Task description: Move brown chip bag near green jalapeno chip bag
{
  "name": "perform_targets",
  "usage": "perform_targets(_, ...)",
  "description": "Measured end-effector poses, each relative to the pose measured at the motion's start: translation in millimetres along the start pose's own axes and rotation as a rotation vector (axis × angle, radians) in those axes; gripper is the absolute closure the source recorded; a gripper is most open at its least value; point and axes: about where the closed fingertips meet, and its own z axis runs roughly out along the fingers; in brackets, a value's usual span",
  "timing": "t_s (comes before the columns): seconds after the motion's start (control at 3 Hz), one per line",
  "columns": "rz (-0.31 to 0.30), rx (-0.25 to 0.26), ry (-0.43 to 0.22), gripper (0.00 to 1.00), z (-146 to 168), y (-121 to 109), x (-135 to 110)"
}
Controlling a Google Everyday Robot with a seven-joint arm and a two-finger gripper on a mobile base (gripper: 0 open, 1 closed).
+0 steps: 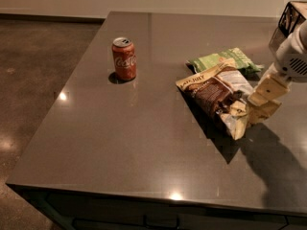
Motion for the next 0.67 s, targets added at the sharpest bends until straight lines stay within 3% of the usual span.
perform_targets(0.33,-0.002,0.001,-0.001,0.00,-0.4,0.7,-1.2)
perform_targets(0.67,-0.002,0.001,-0.001,0.00,-0.5,0.7,-1.2)
